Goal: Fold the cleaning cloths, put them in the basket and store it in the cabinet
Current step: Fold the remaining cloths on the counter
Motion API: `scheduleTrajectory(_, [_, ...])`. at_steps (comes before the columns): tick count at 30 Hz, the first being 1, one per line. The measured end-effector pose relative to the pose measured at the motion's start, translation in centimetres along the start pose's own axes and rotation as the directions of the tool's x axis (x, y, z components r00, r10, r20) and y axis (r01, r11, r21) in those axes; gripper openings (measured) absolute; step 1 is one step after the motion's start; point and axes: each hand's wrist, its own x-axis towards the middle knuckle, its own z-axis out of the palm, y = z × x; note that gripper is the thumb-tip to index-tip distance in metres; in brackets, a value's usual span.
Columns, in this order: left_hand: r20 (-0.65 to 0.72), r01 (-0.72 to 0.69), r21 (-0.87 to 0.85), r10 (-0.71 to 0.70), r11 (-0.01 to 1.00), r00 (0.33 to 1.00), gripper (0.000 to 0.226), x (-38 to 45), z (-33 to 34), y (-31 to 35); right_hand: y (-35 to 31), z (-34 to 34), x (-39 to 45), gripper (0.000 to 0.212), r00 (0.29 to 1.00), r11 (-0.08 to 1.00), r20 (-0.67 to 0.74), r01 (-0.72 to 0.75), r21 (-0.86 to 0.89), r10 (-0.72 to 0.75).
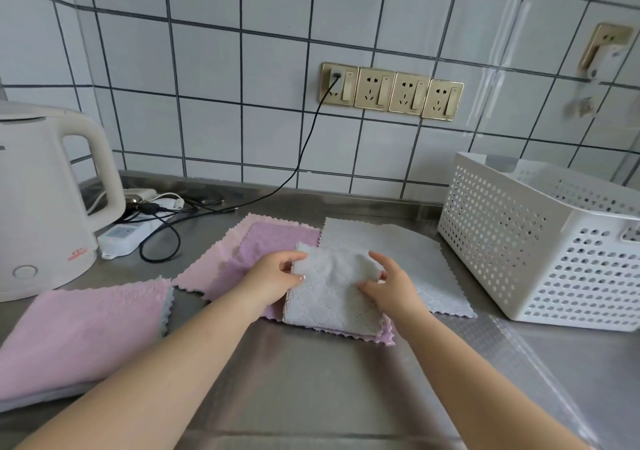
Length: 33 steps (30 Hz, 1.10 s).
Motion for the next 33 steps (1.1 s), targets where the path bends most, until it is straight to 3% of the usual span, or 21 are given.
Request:
scheduleTrajectory(3, [0.042, 0.078, -0.374, -0.067, 0.924, 0.997, 0.049, -2.1, -1.9, 0.5, -1.3, 0.8, -0.8, 0.036, 0.996, 0.948, 0.065, -0.071, 0.311, 0.054])
scheduleTrajectory(6, [0.025, 0.081, -0.397, -0.078, 0.914, 0.997, 0.044, -4.9, -5.8, 0.8, -3.6, 2.9, -1.8, 0.027, 0.971, 0.874, 0.237, -0.149, 0.463, 0.039])
scheduleTrajectory(10, [-0.161, -0.017, -0.2, -0.016, 0.98, 0.987, 0.042, -8.9, -12.8, 0.0, -8.1, 8.2, -3.5, 0.024, 0.93, 0.9, 0.363, -0.11, 0.422, -0.057])
scheduleTrajectory(13, [-0.263, -0.014, -0.057, -0.001, 0.998, 0.965, 0.041, -11.8, -18.2, -1.6, -11.0, 13.9, -4.4, 0.029, 0.899, 0.939, 0.423, -0.042, 0.343, -0.114])
scheduleTrajectory(19, [-0.279, 0.138, 0.047, -0.12, 0.989, 0.953, 0.041, -14.0, -23.7, -5.4, -13.7, 20.4, -5.5, 0.035, 0.862, 0.971, 0.485, 0.033, 0.235, -0.147])
scheduleTrajectory(25, [-0.271, 0.154, 0.094, -0.123, 0.984, 0.955, 0.041, -14.3, -23.8, -7.2, -13.4, 21.6, -5.8, 0.038, 0.859, 0.99, 0.497, 0.072, 0.118, -0.121])
scheduleTrajectory(30, [-0.284, 0.187, 0.294, -0.101, 0.937, 0.953, 0.04, -14.4, -23.9, -8.1, -14.0, 21.3, -6.7, 0.04, 0.848, 0.982, 0.505, 0.191, -0.008, -0.161])
scheduleTrajectory(33, [-0.361, 0.171, 0.622, 0.086, 0.764, 0.928, 0.039, -14.2, -24.2, -7.0, -14.9, 21.3, -6.2, 0.042, 0.866, 0.852, 0.374, 0.445, -0.276, -0.331])
